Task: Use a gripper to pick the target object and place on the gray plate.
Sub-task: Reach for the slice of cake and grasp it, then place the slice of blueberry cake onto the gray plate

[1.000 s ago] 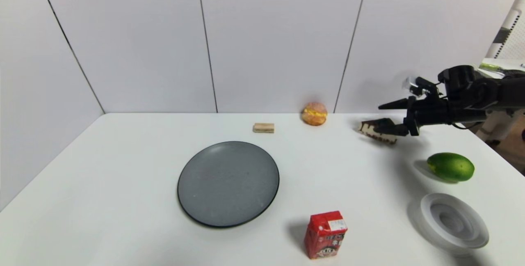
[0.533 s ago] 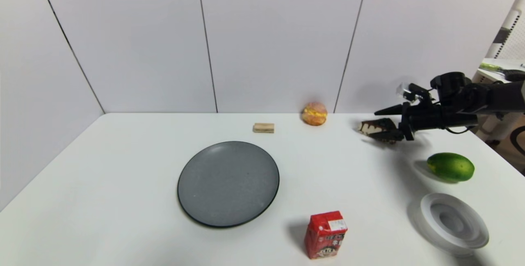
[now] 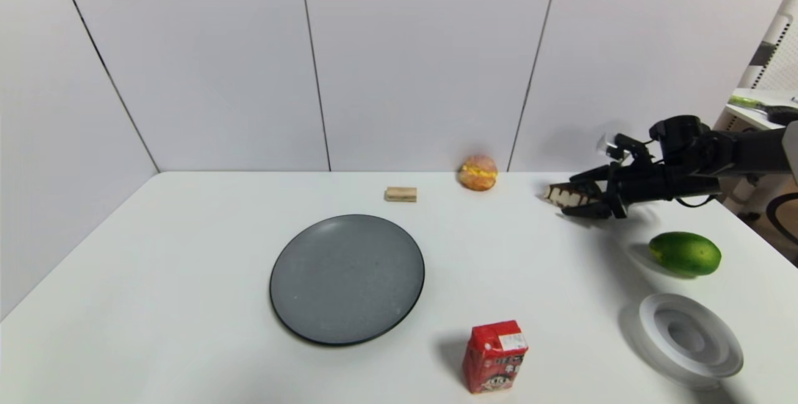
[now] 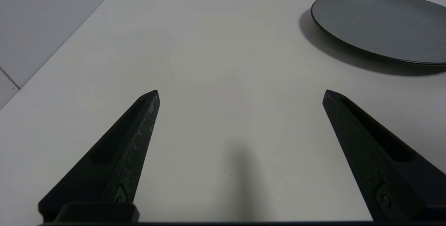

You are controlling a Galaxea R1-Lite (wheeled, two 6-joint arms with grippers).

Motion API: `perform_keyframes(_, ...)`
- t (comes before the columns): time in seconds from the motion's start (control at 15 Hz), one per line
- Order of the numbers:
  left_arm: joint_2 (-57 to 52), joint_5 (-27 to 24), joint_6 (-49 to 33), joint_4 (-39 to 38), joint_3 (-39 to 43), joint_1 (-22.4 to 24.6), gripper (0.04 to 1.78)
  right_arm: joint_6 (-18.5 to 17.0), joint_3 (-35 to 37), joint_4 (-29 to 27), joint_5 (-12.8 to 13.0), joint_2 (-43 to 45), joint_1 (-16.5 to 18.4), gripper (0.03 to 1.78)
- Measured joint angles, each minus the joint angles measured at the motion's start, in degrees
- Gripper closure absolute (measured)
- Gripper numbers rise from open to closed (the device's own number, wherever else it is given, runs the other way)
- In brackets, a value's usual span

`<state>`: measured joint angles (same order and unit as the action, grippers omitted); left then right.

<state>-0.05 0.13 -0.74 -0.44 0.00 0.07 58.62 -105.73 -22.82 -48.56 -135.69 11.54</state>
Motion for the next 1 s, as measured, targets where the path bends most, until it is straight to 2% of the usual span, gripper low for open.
perform_keyframes(0.13,0.0,0.0,0.0,0.0,0.0,0.0,0.13,0.0,0.0,0.0,0.0,-0.1,0.0,0.16)
perform_keyframes(0.33,0.0,0.0,0.0,0.0,0.0,0.0,0.13,0.0,0.0,-0.1,1.0,-0.2,0.0,0.65)
perform_keyframes(0.53,0.0,0.0,0.0,0.0,0.0,0.0,0.13,0.1,0.0,-0.1,1.2,-0.1,0.0,0.94)
perform_keyframes(0.67,0.0,0.0,0.0,0.0,0.0,0.0,0.13,0.1,0.0,-0.1,1.1,0.2,-0.1,1.02)
perform_keyframes(0.8,0.0,0.0,0.0,0.0,0.0,0.0,0.13,0.1,0.3,-0.1,0.4,1.6,-0.5,1.02)
perform_keyframes(1.0,0.0,0.0,0.0,0.0,0.0,0.0,0.13,-0.2,2.5,-0.1,-2.7,6.8,-2.7,1.02)
